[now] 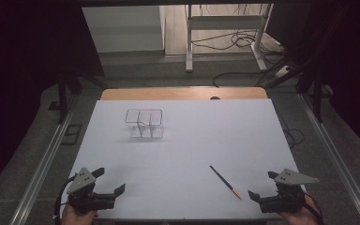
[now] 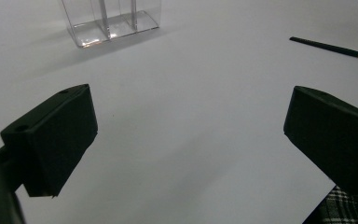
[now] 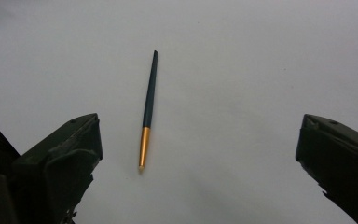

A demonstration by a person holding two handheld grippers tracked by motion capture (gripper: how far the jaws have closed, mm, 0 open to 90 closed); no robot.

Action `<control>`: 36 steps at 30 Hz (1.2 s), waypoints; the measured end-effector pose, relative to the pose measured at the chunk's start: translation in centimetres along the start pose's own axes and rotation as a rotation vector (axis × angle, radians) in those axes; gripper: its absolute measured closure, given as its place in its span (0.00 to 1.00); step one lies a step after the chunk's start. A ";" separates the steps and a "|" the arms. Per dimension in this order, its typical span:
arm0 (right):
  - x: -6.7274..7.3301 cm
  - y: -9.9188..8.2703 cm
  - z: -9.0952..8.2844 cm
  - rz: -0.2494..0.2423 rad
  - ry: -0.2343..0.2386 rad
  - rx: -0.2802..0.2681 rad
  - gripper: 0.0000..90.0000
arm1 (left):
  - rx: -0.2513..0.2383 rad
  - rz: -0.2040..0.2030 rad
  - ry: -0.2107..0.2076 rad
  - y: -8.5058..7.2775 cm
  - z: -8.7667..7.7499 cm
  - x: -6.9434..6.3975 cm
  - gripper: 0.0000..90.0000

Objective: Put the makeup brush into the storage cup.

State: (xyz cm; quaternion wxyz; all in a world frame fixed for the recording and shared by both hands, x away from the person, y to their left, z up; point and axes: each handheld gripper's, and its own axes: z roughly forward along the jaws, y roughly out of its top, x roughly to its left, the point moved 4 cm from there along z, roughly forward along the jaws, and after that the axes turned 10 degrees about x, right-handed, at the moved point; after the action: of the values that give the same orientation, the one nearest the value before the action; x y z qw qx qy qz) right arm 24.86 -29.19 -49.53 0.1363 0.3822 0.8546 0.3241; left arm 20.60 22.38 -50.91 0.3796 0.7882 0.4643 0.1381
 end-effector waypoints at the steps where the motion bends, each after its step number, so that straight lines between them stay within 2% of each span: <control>1: 0.0 0.0 0.0 -0.003 0.004 -0.002 0.02 | 0.011 -0.001 -0.003 -0.1 0.1 0.0 0.04; 7: 0.0 -0.1 0.2 -0.017 0.016 0.021 0.01 | 0.034 0.006 -0.004 -0.2 0.2 0.0 0.04; 21: 0.2 -0.1 0.4 -0.018 0.035 0.020 0.00 | 0.035 0.019 -0.006 -0.2 0.2 0.0 0.04; 36: 0.5 0.3 0.7 -0.036 0.018 0.055 0.01 | 0.024 0.050 0.010 -0.1 0.2 -0.3 0.03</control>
State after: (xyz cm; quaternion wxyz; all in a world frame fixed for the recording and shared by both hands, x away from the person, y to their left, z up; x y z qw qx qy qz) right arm 25.01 -28.34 -49.82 0.1240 0.3674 0.8711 0.3014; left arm 20.51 22.08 -51.05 0.3641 0.8033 0.4481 0.1461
